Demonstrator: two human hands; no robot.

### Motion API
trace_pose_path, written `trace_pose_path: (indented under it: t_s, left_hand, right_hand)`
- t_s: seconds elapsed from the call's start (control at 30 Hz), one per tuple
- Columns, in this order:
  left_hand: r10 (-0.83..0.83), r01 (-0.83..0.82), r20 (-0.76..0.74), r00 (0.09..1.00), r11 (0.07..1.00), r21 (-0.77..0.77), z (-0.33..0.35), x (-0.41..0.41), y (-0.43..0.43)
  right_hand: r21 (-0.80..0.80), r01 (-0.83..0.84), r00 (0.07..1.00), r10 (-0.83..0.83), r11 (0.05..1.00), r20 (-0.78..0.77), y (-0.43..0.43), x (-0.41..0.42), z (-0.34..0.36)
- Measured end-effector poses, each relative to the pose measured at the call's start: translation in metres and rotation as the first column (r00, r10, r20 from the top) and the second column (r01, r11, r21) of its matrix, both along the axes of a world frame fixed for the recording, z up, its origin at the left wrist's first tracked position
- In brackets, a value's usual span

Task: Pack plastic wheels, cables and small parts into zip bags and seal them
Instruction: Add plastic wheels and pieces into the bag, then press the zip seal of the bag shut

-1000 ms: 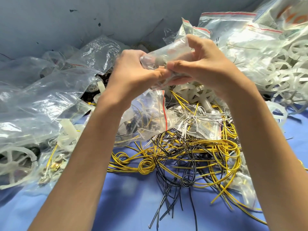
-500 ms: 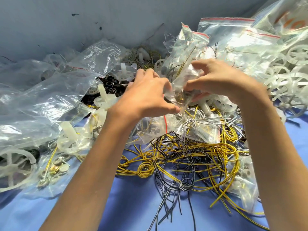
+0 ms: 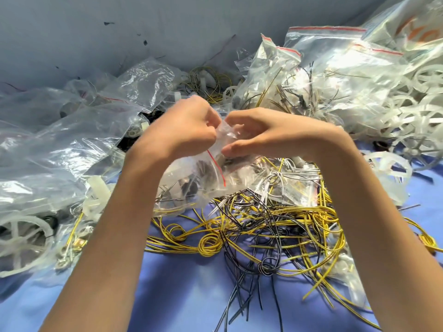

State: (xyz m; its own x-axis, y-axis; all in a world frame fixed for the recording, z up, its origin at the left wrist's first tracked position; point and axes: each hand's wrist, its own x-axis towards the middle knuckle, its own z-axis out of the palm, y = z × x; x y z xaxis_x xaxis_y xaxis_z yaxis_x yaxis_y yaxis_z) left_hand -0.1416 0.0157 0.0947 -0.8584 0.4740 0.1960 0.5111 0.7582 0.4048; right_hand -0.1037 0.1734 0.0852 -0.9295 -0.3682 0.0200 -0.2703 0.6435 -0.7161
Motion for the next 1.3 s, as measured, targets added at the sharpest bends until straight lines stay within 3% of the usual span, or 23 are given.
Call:
trace_pose_path:
  t_s: [0.13,0.17,0.23,0.3,0.37,0.43,0.53,0.6,0.73,0.97,1.07,1.2,1.3]
  left_hand:
    - [-0.004,0.009,-0.026,1.0,0.98,0.201,0.008,0.001,-0.006]
    - [0.007,0.002,-0.037,0.999,0.968,0.251,0.011,0.001,-0.008]
    - [0.013,0.0,-0.038,0.999,0.941,0.34,0.014,0.003,-0.011]
    - [-0.018,0.019,-0.007,1.0,0.92,0.392,0.016,0.006,-0.01]
    - [-0.04,0.029,0.018,0.999,0.911,0.411,0.015,0.008,-0.005]
    - [-0.05,0.034,0.026,0.998,0.903,0.428,0.013,0.009,-0.001]
    - [-0.098,0.062,0.051,0.994,0.879,0.473,0.014,0.012,0.005]
    - [-0.153,0.085,0.078,0.985,0.832,0.547,0.017,0.018,0.008]
    - [-0.193,0.097,0.08,0.978,0.758,0.645,0.02,0.026,0.013]
    - [-0.349,0.159,0.137,0.927,0.698,0.698,0.02,0.018,0.008]
    - [-0.309,0.128,0.225,0.924,0.804,0.58,0.01,0.002,-0.004]
    - [-0.296,0.195,0.446,0.844,0.946,0.259,-0.009,-0.016,-0.021]
    - [-0.155,0.181,0.471,0.868,0.983,-0.01,-0.018,-0.027,-0.032]
  right_hand:
    - [-0.131,0.009,1.0,-0.011,0.991,-0.014,-0.014,-0.003,-0.004]
    - [-0.085,-0.021,1.0,0.019,0.996,-0.018,-0.017,-0.004,-0.005]
    - [0.162,-0.057,0.998,0.055,0.985,0.02,-0.023,-0.006,-0.011]
    - [0.416,-0.073,0.997,0.071,0.906,0.02,-0.026,-0.006,-0.014]
    - [0.493,-0.058,0.997,0.079,0.868,-0.022,-0.024,-0.006,-0.014]
    - [0.441,-0.033,0.993,0.078,0.897,-0.084,-0.022,-0.003,-0.009]
    - [0.229,-0.031,0.97,0.085,0.973,-0.228,-0.021,-0.002,-0.004]
    - [0.243,-0.044,0.956,0.111,0.969,-0.271,-0.024,-0.004,-0.004]
    - [0.581,-0.176,0.964,0.26,0.794,-0.063,-0.027,-0.011,-0.016]
    - [0.416,-0.197,0.98,0.178,0.888,0.084,-0.006,0.002,0.001]
    - [0.315,-0.159,0.987,0.148,0.936,0.06,0.005,0.007,0.009]
    - [-0.015,-0.01,0.996,0.012,1.0,0.087,0.009,0.017,0.017]
    - [-0.011,0.013,0.994,-0.011,1.0,0.108,0.013,0.016,0.02]
